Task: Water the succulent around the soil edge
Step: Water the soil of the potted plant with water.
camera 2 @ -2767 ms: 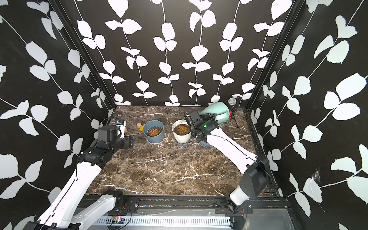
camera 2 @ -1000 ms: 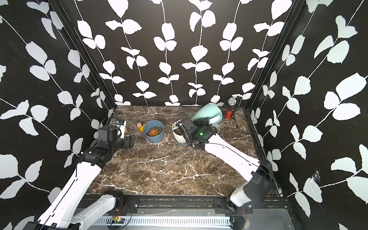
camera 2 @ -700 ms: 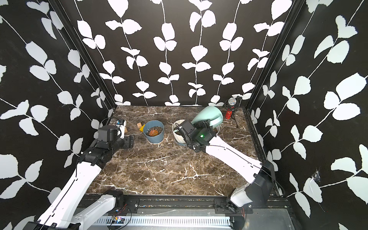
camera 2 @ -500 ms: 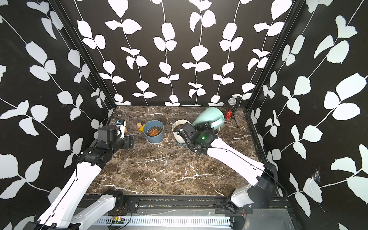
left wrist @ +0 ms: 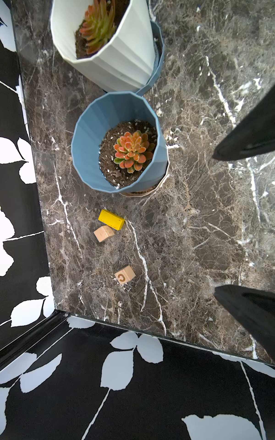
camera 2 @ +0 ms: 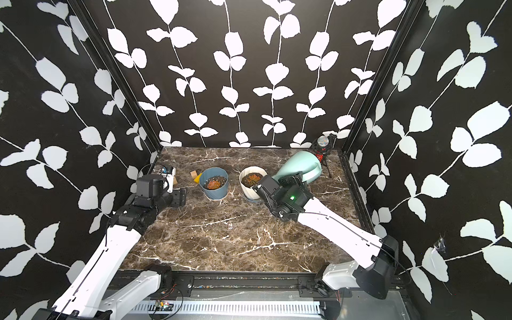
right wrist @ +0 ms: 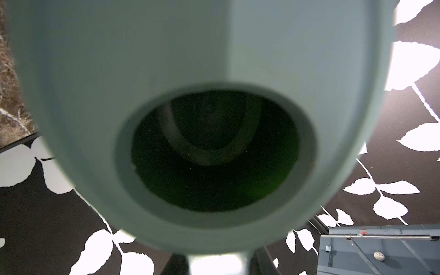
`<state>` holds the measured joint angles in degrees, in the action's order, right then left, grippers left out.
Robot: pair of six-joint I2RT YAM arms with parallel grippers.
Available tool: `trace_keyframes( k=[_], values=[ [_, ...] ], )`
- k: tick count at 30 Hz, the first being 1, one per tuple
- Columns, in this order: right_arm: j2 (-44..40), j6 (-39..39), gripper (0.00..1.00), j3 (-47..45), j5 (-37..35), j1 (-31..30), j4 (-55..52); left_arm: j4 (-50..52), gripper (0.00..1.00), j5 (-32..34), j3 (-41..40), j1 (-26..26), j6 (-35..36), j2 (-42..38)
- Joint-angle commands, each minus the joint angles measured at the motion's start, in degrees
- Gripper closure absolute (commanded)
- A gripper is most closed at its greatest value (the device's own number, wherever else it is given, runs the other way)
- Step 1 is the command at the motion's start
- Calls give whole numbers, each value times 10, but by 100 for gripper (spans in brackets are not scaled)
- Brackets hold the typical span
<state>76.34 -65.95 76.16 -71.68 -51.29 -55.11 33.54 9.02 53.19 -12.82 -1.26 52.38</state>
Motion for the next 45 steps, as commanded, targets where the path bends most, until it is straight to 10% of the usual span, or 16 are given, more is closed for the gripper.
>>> trace_keyframes(
  k=[1,45],
  values=[
    [-21,13,100,-6,-43,-6,-2,10,16,1,-2,-1,4,-11],
    [-37,-157,100,-69,-53,93,233,11,17,1,-3,-1,5,-12]
  ],
)
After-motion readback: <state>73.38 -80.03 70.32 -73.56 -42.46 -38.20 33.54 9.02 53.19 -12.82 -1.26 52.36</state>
